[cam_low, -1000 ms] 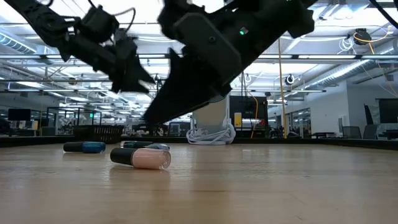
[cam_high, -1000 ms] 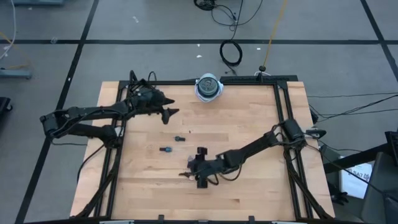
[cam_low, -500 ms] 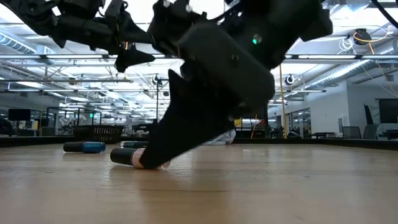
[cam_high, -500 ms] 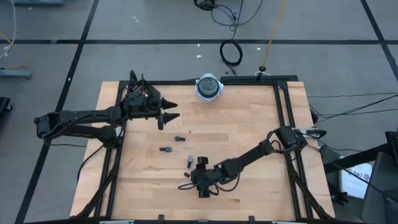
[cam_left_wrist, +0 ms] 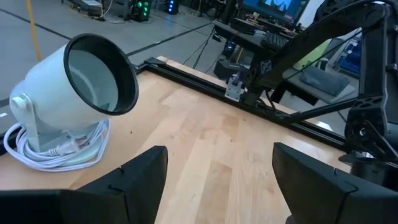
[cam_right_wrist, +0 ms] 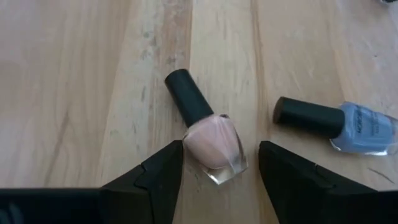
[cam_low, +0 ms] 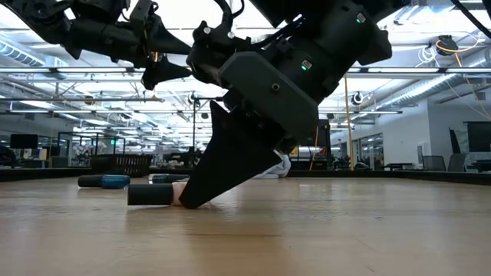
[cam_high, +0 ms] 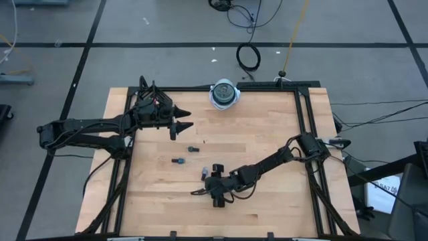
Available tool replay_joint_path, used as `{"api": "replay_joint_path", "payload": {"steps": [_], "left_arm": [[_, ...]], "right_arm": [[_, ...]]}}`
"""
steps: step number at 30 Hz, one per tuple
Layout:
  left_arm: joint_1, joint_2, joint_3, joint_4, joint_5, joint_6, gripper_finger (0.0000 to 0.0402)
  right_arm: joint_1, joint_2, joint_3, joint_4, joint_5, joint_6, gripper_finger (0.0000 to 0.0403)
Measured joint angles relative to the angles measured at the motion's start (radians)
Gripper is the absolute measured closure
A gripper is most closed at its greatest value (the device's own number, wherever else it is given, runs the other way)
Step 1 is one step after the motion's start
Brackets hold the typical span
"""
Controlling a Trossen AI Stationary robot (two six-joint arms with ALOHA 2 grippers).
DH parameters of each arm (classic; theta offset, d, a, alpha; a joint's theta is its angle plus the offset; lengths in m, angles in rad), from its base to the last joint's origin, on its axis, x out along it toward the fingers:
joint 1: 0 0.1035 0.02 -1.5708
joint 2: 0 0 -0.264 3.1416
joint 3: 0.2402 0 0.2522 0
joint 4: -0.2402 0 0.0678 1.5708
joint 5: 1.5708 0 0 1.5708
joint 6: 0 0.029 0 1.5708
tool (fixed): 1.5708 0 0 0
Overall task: Pick & Place Nail Polish
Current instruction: Put the light orange nail polish bottle into the black bin
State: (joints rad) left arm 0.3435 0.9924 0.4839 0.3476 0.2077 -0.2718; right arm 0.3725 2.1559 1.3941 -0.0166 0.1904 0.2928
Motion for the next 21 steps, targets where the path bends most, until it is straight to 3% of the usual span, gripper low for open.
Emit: {"api": "replay_joint_path", "payload": {"steps": [21], "left_arm": [[0.000,0.000,0.000,-0.006,0.000,-0.022,0.0123]], "right_arm": [[0.001,0.001,-0.002,-0.001,-0.036,-0.075,0.0211]]}}
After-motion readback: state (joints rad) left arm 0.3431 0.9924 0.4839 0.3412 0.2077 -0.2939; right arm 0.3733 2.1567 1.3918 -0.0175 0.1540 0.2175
